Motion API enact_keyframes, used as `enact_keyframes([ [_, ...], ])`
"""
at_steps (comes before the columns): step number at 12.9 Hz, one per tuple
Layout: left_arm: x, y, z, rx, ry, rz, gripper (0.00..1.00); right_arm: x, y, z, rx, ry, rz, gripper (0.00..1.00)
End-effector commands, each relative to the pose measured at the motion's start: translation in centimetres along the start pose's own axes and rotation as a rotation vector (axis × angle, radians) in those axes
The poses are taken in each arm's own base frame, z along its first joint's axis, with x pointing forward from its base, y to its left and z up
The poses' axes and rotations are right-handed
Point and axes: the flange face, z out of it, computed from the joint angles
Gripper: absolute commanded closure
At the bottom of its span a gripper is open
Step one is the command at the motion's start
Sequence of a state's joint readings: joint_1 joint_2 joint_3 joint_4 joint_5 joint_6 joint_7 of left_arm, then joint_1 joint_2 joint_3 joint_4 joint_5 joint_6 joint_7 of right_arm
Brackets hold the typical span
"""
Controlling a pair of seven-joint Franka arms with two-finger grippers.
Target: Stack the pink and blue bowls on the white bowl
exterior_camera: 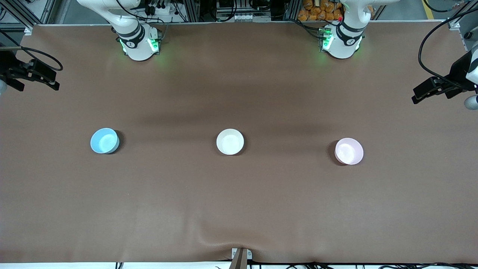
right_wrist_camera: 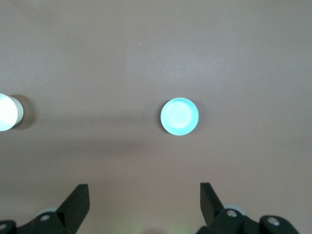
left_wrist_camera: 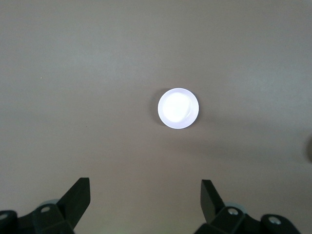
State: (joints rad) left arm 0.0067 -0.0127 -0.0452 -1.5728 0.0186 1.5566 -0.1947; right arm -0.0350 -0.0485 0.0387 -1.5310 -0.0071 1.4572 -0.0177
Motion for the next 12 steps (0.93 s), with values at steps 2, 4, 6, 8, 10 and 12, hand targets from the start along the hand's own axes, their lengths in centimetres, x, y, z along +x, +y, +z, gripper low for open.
enact_keyframes([
  [2,-0.1,0.0,-0.6,-0.005,-0.016,0.015,0.0,-0.1,0.3,-0.1,0.006,-0.001,-0.002,0.0],
  [4,0.0,-0.3,-1.2,-0.011,-0.005,0.009,0.0,-0.1,0.2,-0.1,0.006,-0.001,-0.002,0.0],
  [6,0.0,-0.3,-1.6,-0.012,-0.005,0.009,0.0,-0.1,0.3,-0.1,0.006,-0.002,-0.001,0.0],
  [8,-0.1,-0.2,-1.0,-0.011,-0.022,0.012,0.0,-0.1,0.1,-0.1,0.006,-0.002,-0.002,0.0],
  [10,-0.6,0.1,-0.8,-0.004,-0.055,0.019,0.0,-0.1,0.2,-0.1,0.006,-0.004,-0.001,0.0],
  [12,-0.8,0.1,-0.7,-0.003,-0.058,0.02,0.0,-0.1,0.2,-0.1,0.006,-0.002,-0.001,0.0],
])
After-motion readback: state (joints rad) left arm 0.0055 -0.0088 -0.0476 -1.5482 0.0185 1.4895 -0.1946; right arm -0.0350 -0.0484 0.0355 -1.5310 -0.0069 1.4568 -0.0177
